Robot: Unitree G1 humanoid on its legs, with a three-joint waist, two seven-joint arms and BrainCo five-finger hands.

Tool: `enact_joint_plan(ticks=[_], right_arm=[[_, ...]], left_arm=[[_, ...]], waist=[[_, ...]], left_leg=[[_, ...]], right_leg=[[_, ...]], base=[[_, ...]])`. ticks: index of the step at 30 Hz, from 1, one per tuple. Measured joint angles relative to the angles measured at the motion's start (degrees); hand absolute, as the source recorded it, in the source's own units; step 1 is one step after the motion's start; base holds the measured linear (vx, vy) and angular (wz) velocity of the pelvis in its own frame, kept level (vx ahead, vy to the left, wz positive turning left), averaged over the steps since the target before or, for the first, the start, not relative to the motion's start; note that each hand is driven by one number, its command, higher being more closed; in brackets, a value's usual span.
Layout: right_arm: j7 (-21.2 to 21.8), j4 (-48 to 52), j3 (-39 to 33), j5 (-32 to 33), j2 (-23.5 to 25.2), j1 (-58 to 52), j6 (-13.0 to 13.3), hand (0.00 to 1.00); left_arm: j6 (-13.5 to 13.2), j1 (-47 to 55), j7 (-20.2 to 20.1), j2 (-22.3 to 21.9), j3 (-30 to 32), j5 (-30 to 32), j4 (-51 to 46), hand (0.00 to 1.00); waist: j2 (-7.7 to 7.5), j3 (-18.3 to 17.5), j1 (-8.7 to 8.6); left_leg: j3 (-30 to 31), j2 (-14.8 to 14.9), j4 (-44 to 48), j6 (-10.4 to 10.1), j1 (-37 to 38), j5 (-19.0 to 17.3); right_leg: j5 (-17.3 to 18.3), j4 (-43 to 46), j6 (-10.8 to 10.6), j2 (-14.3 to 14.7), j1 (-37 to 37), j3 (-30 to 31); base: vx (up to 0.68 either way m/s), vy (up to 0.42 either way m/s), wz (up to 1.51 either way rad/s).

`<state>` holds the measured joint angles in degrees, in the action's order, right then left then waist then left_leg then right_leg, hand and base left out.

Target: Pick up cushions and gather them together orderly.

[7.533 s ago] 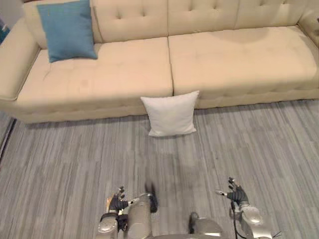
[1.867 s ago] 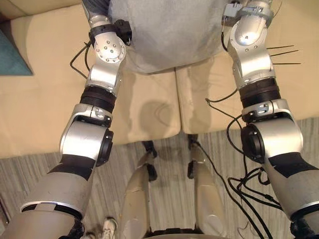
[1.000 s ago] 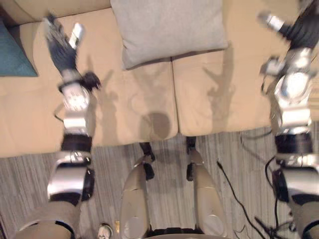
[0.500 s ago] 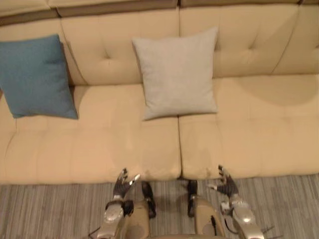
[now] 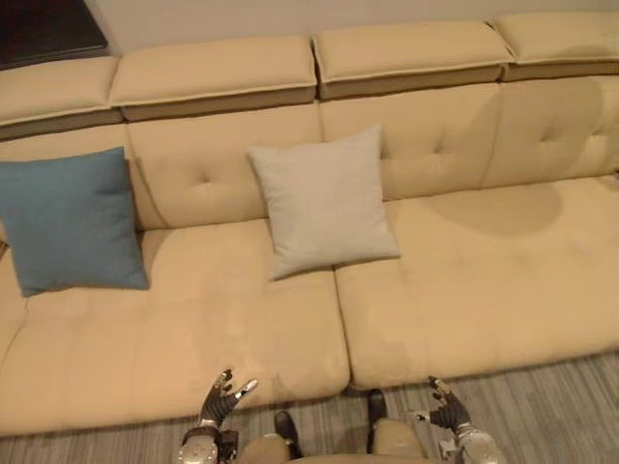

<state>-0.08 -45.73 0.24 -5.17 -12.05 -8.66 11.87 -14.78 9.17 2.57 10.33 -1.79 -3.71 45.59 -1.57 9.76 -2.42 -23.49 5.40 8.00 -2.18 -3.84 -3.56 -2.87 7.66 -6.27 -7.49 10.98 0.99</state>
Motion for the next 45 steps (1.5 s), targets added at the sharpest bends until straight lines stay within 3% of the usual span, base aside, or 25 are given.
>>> enact_joint_plan(ticks=[2,3,4,5,7,9,10,11,12,13,14,15,18,21,23,24,25,30,36,38,39,40,41,43,45], right_arm=[[-0.85,1.8,0.12,0.09,-0.5,0.61,0.03,0.0],[-0.96,1.94,0.11,0.14,-0.42,1.06,-0.02,0.0],[-0.98,2.25,0.13,0.15,-0.06,0.7,-0.05,0.0],[-0.95,2.25,0.18,0.16,0.44,-0.82,-0.05,0.0],[-0.83,2.2,0.45,0.19,0.64,-1.86,-0.02,0.0],[-0.89,2.32,0.36,0.26,0.43,-1.29,0.03,0.0],[-0.92,2.3,0.23,0.28,0.12,-0.17,0.0,0.0],[-1.01,2.41,0.14,0.38,-0.37,0.86,0.0,0.0],[-1.09,3.26,0.21,0.68,-0.67,1.89,0.08,0.0],[-1.08,3.41,0.22,0.69,-0.73,2.36,0.09,0.0],[-1.09,3.42,0.22,0.69,-0.92,3.1,0.08,0.0],[-1.1,3.43,0.12,0.71,-1.53,3.65,0.02,0.0],[-1.24,4.54,-1.6,0.87,-1.57,3.05,0.07,0.0],[-1.25,4.66,-2.52,1.1,-1.91,3.65,0.07,0.0],[-1.24,4.68,-2.52,1.07,-1.72,3.51,0.02,0.0],[-1.25,4.66,-2.58,1.07,-1.55,3.43,0.01,0.0],[-1.21,5.4,-2.66,1.06,-1.24,2.61,-0.05,0.0],[-1.36,9.04,-4.48,1.11,-0.51,1.21,0.02,0.0],[-2.32,13.13,-5.22,2.7,1.54,0.18,0.05,0.0],[-2.43,14.26,-5.36,2.91,1.78,0.48,0.05,0.0],[-2.68,14.64,-6.19,3.05,2.06,0.43,0.05,0.0],[-2.94,14.63,-6.27,3.14,2.19,0.53,0.05,0.0],[-3.5,14.6,-6.26,3.56,2.3,0.62,0.04,0.0],[-3.63,14.53,-6.25,3.56,2.69,0.93,0.03,0.0],[-3.64,14.52,-6.16,3.54,2.84,1.48,0.04,0.0]], left_arm=[[0.08,-2.3,0.1,0.03,-0.02,-0.01,-0.66,0.0],[0.07,-2.58,0.12,0.1,0.1,0.0,-1.05,0.0],[0.27,-3.19,0.13,0.67,0.05,0.03,-1.33,0.0],[0.65,-2.95,0.16,0.74,0.05,0.03,-2.08,0.0],[0.85,-1.4,0.21,1.06,0.13,0.02,-3.83,0.0],[0.96,-0.61,0.23,1.1,0.2,0.03,-5.04,0.0],[1.2,-0.73,0.29,1.03,0.41,0.0,-5.6,0.0],[1.33,-0.76,0.38,-0.2,1.04,0.0,-5.79,0.0],[1.32,-0.71,0.37,-1.31,0.99,-0.05,-6.36,0.0],[1.35,-0.62,0.39,-1.41,0.92,-0.09,-6.35,0.0],[1.43,-0.69,0.44,-1.52,0.9,-0.12,-6.33,0.0],[1.5,-0.8,0.6,-1.79,0.71,-0.16,-6.34,0.0],[1.52,-0.78,0.79,-1.8,0.71,-0.09,-6.39,0.0],[1.6,-0.54,0.8,-1.9,0.71,0.05,-6.36,0.0],[1.65,-0.18,1.02,-1.9,0.65,0.05,-6.12,0.0],[1.65,-0.19,1.14,-1.85,0.66,0.07,-5.93,0.0],[1.75,-0.93,1.32,-1.78,0.65,0.52,-5.65,0.0],[1.82,-1.4,1.41,-1.55,-0.22,1.83,-6.83,0.0],[1.93,-1.23,1.32,-1.44,-1.07,2.24,-11.78,0.0],[1.99,-1.67,1.35,-1.48,-1.89,2.22,-13.96,0.0],[1.99,-2.57,1.31,-1.24,-3.29,2.22,-15.38,0.0],[2.01,-3.04,1.33,-1.13,-3.83,2.21,-15.84,0.0],[2.11,-4.0,1.29,-1.16,-5.26,2.19,-16.95,0.0],[2.09,-4.11,1.23,-1.21,-6.32,2.13,-18.76,0.0],[2.14,-5.18,1.17,-1.36,-6.93,2.14,-19.09,0.0]], waist=[[0.34,0.27,0.2],[0.53,0.82,0.06],[0.08,1.38,-0.06],[-0.42,1.24,0.14],[-1.55,0.52,0.33],[-2.26,0.08,0.51],[-2.54,0.06,0.87],[-1.09,0.66,1.79],[0.72,1.45,3.13],[1.31,1.76,3.29],[2.35,2.34,3.22],[3.83,2.97,2.73],[3.26,3.05,2.28],[3.06,3.06,1.94],[3.35,2.95,1.56],[3.26,3.0,1.51],[2.68,2.8,1.32],[2.98,1.62,-0.42],[2.99,1.57,-3.08],[3.12,1.66,-3.47],[3.49,1.61,-3.5],[3.47,1.61,-3.6],[3.59,1.53,-4.24],[3.49,1.37,-4.51],[3.59,1.27,-4.63]], left_leg=[[-0.98,3.27,5.56,1.67,-4.65,-1.6],[-1.13,3.96,6.3,2.13,-5.0,-1.93],[-0.63,4.11,7.46,2.38,-5.24,-2.1],[0.27,4.12,8.58,2.47,-5.1,-2.12],[1.28,4.12,9.77,2.41,-6.36,-1.52],[2.4,4.33,11.42,1.95,-10.04,0.13],[2.97,4.98,12.3,1.48,-12.35,1.35],[3.0,5.9,11.08,0.85,-13.66,3.64],[3.02,7.32,7.75,0.09,-14.47,7.23],[3.16,7.91,6.9,-0.57,-15.14,8.57],[3.79,8.66,5.53,-1.17,-15.68,10.3],[6.7,8.67,1.41,-3.75,-15.51,13.16],[9.11,6.76,5.81,-3.42,-15.54,9.84],[10.05,5.01,15.74,-2.41,-14.49,0.14],[12.38,3.37,13.44,-2.77,-10.57,-4.67],[12.39,2.91,11.02,-3.1,-9.33,-5.33],[11.18,1.81,7.79,-2.98,-8.13,-3.75],[5.96,0.2,3.94,-3.07,-6.16,-3.69],[-6.07,2.12,7.61,-1.6,-3.21,-7.01],[-12.43,4.68,8.76,-1.2,-2.31,-8.45],[-17.99,6.6,9.69,-0.41,-0.86,-9.12],[-21.04,7.51,10.24,-0.16,0.21,-9.44],[-26.09,8.82,11.22,0.28,2.65,-10.23],[-30.94,9.65,12.06,-0.31,5.92,-10.63],[-33.77,9.73,12.03,-0.38,8.67,-10.65]], right_leg=[[-2.8,4.16,-1.76,0.79,4.75,-0.2],[-0.59,8.79,-0.75,0.82,6.09,-1.01],[5.71,23.22,1.82,-0.03,8.49,-2.37],[10.11,35.52,1.3,-0.77,8.25,-2.52],[12.14,42.99,-0.66,-1.0,5.88,-1.59],[13.83,42.7,-2.39,-1.19,2.38,-0.62],[17.58,37.15,-2.35,-0.13,0.86,-1.0],[19.52,31.42,-1.02,1.46,-0.01,-1.45],[21.26,22.87,1.79,3.78,-1.95,-2.79],[21.75,20.29,2.78,4.78,-2.37,-2.89],[21.74,17.68,3.64,5.74,-2.86,-2.9],[19.76,15.47,6.02,7.05,-2.36,-4.55],[17.8,15.07,7.27,6.2,-0.22,-5.26],[15.01,13.99,6.53,5.24,2.08,-2.97],[13.52,13.51,5.53,5.37,3.17,-1.2],[13.0,13.09,5.09,5.29,3.19,-0.71],[11.37,11.09,4.09,4.6,3.05,0.43],[6.2,3.39,1.83,3.6,2.18,4.2],[0.35,-0.79,1.22,6.12,3.33,13.83],[0.12,-2.35,6.24,5.92,4.75,7.32],[1.12,-0.6,8.88,2.93,6.39,-4.58],[1.84,0.98,10.01,1.19,6.87,-10.99],[4.07,5.49,13.33,-3.79,6.99,-26.52],[3.99,9.11,15.21,-7.82,5.58,-39.42],[3.41,10.72,13.21,-7.31,5.79,-41.46]], base=[[-0.21,0.013,-0.36],[-0.29,0.012,-0.15],[-0.17,-0.043,0.21],[-0.17,-0.063,0.28],[-0.13,-0.134,0.26],[-0.21,-0.215,0.24],[-0.3,-0.254,0.02],[-0.4,-0.272,-0.32],[-0.37,-0.226,-0.4],[-0.34,-0.205,-0.29],[-0.31,-0.154,0.06],[-0.3,-0.119,0.17],[-0.32,-0.078,0.12],[-0.2,0.046,-0.24],[-0.15,0.147,-0.41],[-0.13,0.142,-0.35],[-0.15,0.141,-0.35],[-0.09,0.134,-0.47],[0.01,0.081,-1.13],[0.01,0.02,-1.96],[0.03,0.025,-1.77],[0.1,0.012,-2.28],[0.12,-0.019,-1.71],[0.19,-0.117,-1.89],[0.22,-0.187,-1.83]])
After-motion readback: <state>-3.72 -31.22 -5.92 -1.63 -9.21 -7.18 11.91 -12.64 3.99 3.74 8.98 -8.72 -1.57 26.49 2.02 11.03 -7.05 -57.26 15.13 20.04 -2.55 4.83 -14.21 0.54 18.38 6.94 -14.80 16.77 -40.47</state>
